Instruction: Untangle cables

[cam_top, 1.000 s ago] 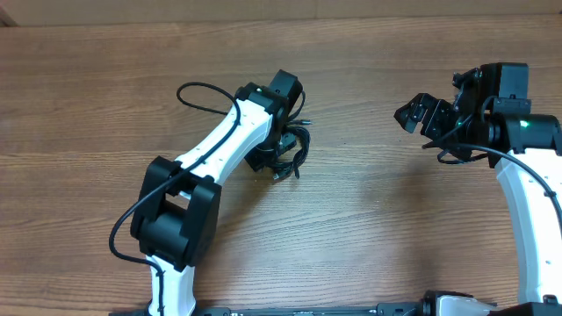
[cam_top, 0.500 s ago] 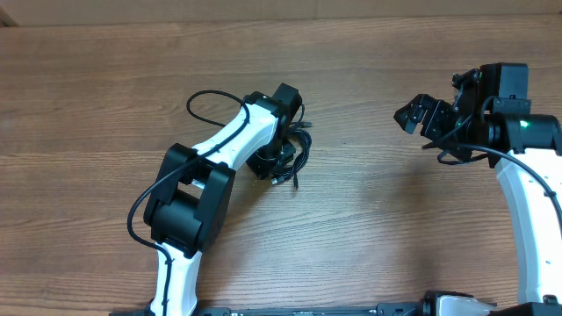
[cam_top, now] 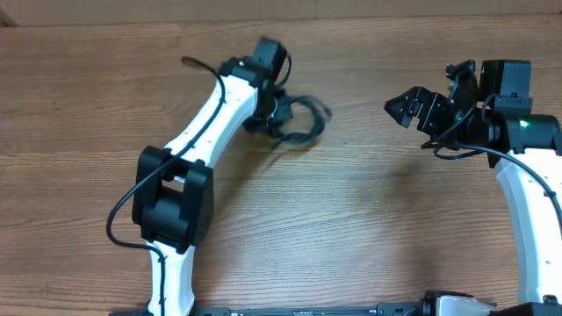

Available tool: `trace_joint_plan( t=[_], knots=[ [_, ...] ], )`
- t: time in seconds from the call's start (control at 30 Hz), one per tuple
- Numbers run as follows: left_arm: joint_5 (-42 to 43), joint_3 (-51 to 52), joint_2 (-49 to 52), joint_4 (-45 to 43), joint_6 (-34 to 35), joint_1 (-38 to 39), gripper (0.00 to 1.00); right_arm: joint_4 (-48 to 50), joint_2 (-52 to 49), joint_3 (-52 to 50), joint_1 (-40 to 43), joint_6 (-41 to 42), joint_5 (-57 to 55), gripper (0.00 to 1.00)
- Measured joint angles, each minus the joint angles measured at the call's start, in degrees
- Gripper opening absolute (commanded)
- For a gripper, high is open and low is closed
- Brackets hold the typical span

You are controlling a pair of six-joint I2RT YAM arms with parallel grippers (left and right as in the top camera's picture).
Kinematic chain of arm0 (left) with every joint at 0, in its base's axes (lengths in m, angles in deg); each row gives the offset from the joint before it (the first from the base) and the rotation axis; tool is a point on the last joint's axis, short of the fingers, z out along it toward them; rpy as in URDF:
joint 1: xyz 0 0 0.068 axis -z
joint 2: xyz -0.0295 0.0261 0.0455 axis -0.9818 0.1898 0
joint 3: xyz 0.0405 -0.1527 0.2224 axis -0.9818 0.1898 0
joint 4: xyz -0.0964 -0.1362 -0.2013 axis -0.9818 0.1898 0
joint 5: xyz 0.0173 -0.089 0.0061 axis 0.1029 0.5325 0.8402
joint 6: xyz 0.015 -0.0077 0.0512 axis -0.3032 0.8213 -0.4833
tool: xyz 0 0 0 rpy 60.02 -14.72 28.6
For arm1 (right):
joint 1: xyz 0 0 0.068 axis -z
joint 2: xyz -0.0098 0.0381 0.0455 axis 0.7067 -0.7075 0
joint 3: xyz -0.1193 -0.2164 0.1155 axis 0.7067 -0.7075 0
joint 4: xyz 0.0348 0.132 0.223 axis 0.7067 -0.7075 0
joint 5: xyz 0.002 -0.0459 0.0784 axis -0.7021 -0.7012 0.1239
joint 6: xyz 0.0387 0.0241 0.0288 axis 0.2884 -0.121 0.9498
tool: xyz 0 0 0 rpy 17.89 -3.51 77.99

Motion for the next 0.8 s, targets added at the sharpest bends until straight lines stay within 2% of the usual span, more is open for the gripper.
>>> trace_joint_plan(
  t=[0.07, 0.17, 0.27, 0.43, 0.63, 0.7, 0.8],
  knots=[
    [6.3, -3.6, -1.8, 0.7, -12.2, 0.1, 0.04, 1.1, 0.0, 0.0, -1.1, -0.4, 3.3, 0.99],
    [12.0, -6.5, -4.8, 4.6, -26.5, 0.3, 0.04, 3.5, 0.0, 0.0, -6.3, -0.6, 5.0, 0.99],
    [13.8, -7.4, -5.4, 6.4, -32.0, -0.3, 0.04, 3.6, 0.0, 0.0, -10.4, 0.5, 2.5, 0.98],
    [16.3, -7.4, -5.4, 9.0, -34.8, -3.2, 0.04, 4.4, -2.2, 0.0, -15.0, 3.7, -1.5, 0.91],
    [17.0, -7.4, -5.4, 9.2, -32.6, -4.1, 0.04, 7.9, -11.5, 0.0, -22.4, 8.2, -4.9, 0.88],
    [17.0, -7.4, -5.4, 9.2, -32.2, -4.1, 0.04, 8.9, -12.3, 0.0, -23.4, 9.9, -6.9, 0.79],
    [17.2, -7.4, -5.4, 10.4, -32.0, -4.1, 0.04, 7.8, -13.0, 0.0, -23.5, 15.3, -13.2, 0.74]
  ],
)
